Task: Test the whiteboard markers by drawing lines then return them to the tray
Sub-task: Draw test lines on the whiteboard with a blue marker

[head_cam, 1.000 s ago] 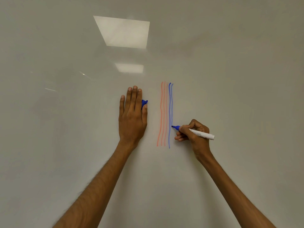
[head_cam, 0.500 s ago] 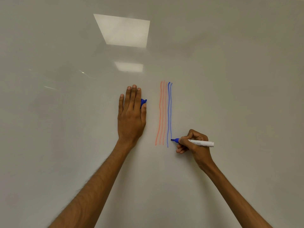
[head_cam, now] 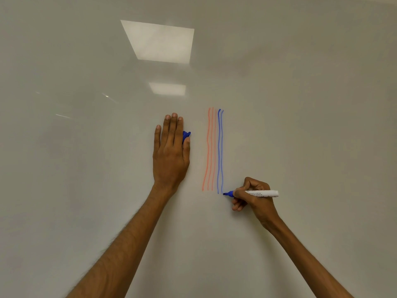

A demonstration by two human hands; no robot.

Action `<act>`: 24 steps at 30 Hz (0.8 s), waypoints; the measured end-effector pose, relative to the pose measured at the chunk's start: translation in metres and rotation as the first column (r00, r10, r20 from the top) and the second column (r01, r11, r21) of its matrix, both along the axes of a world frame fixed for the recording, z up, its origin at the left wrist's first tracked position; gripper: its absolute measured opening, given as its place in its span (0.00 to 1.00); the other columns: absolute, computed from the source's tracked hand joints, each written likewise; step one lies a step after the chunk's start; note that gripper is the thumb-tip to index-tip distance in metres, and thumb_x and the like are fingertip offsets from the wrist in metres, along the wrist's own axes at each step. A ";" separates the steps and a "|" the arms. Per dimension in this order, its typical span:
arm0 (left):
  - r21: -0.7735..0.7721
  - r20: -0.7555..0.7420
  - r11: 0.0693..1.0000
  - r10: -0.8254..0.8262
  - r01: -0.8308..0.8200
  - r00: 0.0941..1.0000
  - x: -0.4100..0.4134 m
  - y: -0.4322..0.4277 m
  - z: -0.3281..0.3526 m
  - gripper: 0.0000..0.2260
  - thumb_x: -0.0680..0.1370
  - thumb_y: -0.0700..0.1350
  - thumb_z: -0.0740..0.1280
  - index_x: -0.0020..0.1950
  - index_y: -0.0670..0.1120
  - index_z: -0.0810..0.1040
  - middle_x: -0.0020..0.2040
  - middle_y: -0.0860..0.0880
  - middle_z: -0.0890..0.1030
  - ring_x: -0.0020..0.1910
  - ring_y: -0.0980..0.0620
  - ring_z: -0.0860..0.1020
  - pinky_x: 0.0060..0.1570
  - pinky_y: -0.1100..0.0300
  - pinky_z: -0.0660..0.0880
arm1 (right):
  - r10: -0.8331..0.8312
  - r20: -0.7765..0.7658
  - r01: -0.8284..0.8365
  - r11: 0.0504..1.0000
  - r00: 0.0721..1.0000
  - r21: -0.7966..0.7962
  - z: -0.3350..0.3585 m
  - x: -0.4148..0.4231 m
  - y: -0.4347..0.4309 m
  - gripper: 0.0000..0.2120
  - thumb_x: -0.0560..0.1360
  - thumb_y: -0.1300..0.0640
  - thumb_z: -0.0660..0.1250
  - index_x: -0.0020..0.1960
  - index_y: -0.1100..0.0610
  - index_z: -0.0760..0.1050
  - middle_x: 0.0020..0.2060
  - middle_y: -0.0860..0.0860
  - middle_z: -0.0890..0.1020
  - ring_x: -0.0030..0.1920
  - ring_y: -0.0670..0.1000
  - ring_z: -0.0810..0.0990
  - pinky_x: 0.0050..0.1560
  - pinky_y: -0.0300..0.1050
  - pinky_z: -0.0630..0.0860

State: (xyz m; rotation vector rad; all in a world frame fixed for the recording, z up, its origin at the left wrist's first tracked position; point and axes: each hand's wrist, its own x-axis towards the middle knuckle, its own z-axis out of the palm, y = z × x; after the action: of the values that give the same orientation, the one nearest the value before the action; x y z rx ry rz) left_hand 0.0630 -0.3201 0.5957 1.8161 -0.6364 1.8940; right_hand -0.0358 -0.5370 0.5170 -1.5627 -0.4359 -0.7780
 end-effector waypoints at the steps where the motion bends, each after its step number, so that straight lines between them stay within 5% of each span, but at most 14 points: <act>1: -0.002 0.001 1.000 0.000 0.000 1.000 0.000 0.000 0.000 0.23 0.85 0.47 0.53 0.79 0.39 0.59 0.79 0.43 0.60 0.79 0.47 0.56 0.78 0.48 0.51 | 0.002 0.005 -0.002 1.000 1.000 0.013 0.000 0.000 -0.001 0.11 0.66 0.61 0.72 0.33 0.64 0.70 0.29 0.65 0.81 0.26 0.60 0.81 0.26 0.45 0.78; 19: -0.004 0.001 1.000 -0.009 0.009 1.000 -0.001 0.000 -0.001 0.23 0.85 0.47 0.53 0.78 0.39 0.60 0.79 0.43 0.61 0.79 0.47 0.56 0.78 0.47 0.52 | -0.077 0.006 0.077 0.997 0.997 0.028 0.000 0.000 -0.001 0.10 0.67 0.63 0.71 0.35 0.66 0.71 0.30 0.66 0.80 0.27 0.61 0.81 0.27 0.46 0.78; 24: 0.002 -0.010 1.000 -0.005 0.005 1.000 0.000 0.000 -0.001 0.23 0.85 0.47 0.52 0.79 0.39 0.59 0.79 0.43 0.60 0.79 0.47 0.55 0.78 0.48 0.52 | -0.094 0.023 0.093 0.995 0.995 0.032 0.005 0.001 -0.002 0.08 0.74 0.73 0.69 0.37 0.69 0.73 0.30 0.65 0.81 0.27 0.60 0.82 0.27 0.45 0.79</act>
State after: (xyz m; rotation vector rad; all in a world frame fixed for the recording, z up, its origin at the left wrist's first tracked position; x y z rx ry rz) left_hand 0.0630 -0.3204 0.5949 1.8226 -0.6385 1.8806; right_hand -0.0347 -0.5395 0.5221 -1.5544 -0.3687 -0.8730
